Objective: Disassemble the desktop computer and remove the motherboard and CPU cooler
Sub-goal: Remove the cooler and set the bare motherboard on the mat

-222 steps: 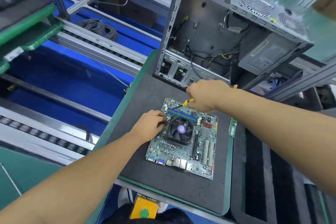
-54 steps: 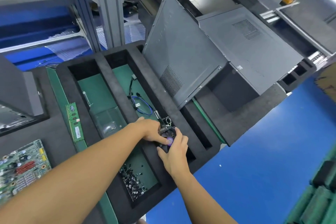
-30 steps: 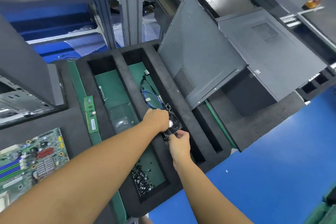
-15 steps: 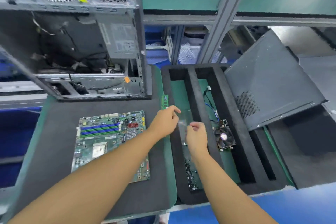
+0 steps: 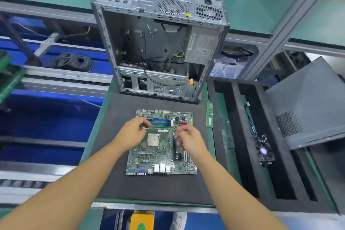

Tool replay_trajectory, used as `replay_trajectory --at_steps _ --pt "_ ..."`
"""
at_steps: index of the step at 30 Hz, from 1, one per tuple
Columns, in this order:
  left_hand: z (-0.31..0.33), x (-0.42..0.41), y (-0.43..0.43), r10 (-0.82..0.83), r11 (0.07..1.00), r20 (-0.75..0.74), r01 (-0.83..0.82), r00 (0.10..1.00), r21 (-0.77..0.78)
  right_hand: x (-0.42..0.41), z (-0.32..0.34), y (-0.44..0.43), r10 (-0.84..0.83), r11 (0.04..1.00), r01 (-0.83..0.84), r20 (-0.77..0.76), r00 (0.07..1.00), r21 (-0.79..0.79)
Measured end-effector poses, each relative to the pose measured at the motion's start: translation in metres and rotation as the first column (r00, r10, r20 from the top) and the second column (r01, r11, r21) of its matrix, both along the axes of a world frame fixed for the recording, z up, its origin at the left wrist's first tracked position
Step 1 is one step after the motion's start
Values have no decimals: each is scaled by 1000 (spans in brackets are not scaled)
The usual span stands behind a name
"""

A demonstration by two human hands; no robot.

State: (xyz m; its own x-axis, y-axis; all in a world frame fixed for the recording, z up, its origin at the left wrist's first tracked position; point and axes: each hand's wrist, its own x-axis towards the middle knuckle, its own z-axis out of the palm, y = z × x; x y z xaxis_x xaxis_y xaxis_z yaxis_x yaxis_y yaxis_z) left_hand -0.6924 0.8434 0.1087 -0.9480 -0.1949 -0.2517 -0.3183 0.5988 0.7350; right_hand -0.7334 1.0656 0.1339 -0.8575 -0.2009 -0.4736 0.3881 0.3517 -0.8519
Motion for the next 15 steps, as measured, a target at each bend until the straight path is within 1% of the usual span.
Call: replay_trajectory --at_steps 2,3,4,6,8,11,13,15 --pt "-15 14 -14 -127 976 70 137 989 -170 11 -5 -15 96 994 -95 -2 995 59" --pt "-22 19 -15 -195 943 114 218 974 -252 16 -9 -20 132 988 -131 -3 991 88" --pt "-28 23 -14 -239 913 153 276 959 -302 20 -13 -26 164 979 -161 -11 986 121" --pt "-38 26 -6 -264 879 188 316 946 -357 25 -23 -33 223 956 -208 -49 974 205" --pt "-47 25 5 -252 862 154 294 955 -413 26 -32 -38 308 912 -267 -90 947 311" --pt "-52 21 14 -192 874 86 210 978 -438 23 -43 -38 514 758 -369 -144 846 539" --pt "-53 17 15 -165 877 50 170 985 -449 18 -47 -34 622 654 -396 -161 766 644" --pt "-53 16 16 -171 861 37 167 985 -480 14 -52 -31 735 532 -423 -153 660 734"
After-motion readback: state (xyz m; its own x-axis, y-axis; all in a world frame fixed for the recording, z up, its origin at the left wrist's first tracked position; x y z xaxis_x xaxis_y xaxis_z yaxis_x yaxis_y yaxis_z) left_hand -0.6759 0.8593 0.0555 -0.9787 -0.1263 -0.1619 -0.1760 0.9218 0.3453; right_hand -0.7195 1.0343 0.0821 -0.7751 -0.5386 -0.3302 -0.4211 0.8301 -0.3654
